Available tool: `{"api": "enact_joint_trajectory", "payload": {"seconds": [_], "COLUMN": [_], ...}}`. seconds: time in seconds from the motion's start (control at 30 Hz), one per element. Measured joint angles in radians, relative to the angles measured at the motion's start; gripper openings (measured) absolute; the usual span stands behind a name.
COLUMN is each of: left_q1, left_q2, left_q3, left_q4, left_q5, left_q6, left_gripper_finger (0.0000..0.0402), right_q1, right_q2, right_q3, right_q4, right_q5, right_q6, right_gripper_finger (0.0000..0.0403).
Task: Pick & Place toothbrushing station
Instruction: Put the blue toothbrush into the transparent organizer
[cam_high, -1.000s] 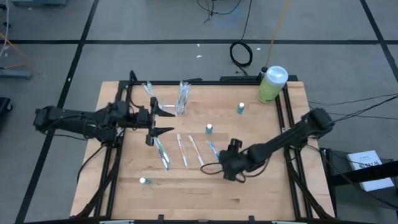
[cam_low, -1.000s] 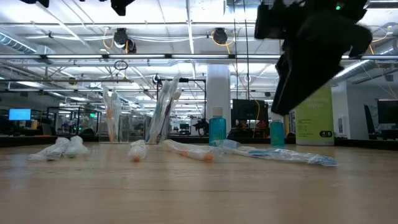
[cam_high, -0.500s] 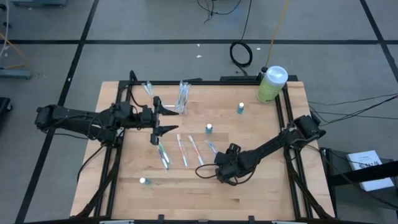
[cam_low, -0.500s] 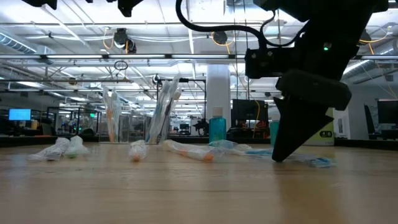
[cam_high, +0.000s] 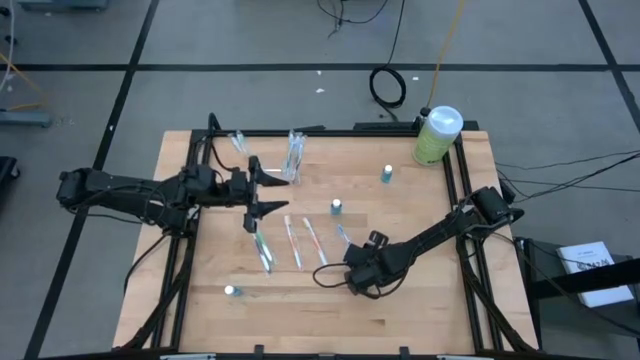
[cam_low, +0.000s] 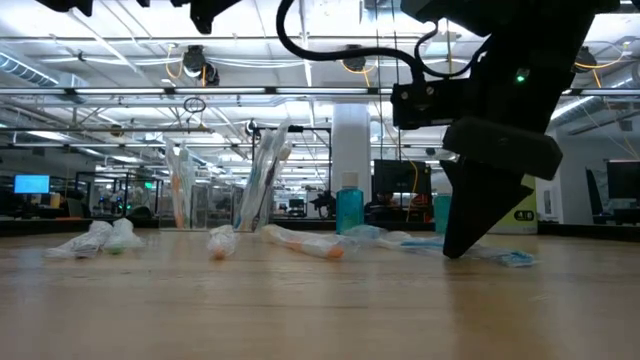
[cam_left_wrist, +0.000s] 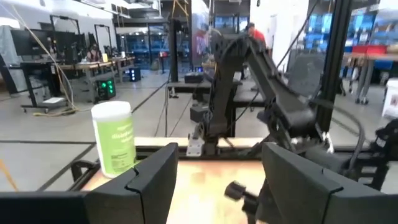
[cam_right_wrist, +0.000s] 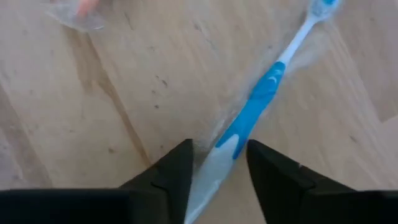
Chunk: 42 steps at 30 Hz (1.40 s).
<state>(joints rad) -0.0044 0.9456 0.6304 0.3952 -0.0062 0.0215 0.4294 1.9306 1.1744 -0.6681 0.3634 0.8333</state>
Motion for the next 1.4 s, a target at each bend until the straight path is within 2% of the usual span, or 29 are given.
{"api": "enact_joint_trajectory", "payload": {"seconds": [0.33, 0.6, 0.7, 0.8, 0.9, 1.1, 1.3, 1.4], "left_q1": [0.000, 0.000, 0.000, -0.014, -0.031, -0.053, -0.056, -0.053], "left_q2": [-0.001, -0.001, -0.001, -0.001, -0.001, -0.001, 0.053, 0.090], "left_q3": [0.000, 0.000, 0.000, 0.000, 0.000, 0.000, 0.001, 0.002], "left_q4": [-0.007, -0.063, -0.060, -0.047, -0.048, -0.049, -0.003, 0.055], "left_q5": [0.000, -0.002, -0.002, -0.004, -0.015, -0.057, -0.057, -0.073], "left_q6": [-0.027, -0.058, -0.066, -0.050, -0.031, -0.031, -0.050, -0.050], "left_gripper_finger": [0.0239, 0.0239, 0.0239, 0.0239, 0.0239, 0.0239, 0.0239, 0.0239], "right_q1": [0.024, 0.094, 0.123, 0.144, 0.137, 0.041, -0.096, -0.153], "right_q2": [-0.082, -0.274, -0.349, -0.416, -0.492, -0.622, -0.701, -0.724], "right_q3": [-0.010, -0.008, -0.007, -0.068, -0.168, -0.394, -0.574, -0.627], "right_q4": [-0.046, -0.130, -0.156, -0.117, 0.025, 0.429, 0.900, 1.078], "right_q5": [0.036, 0.222, 0.330, 0.438, 0.495, 0.496, 0.349, 0.267], "right_q6": [-0.079, -0.088, -0.074, -0.082, -0.135, -0.374, -0.688, -0.815], "right_gripper_finger": [0.0017, 0.0027, 0.0021, 0.0014, 0.0015, 0.0016, 0.0016, 0.0016]}}
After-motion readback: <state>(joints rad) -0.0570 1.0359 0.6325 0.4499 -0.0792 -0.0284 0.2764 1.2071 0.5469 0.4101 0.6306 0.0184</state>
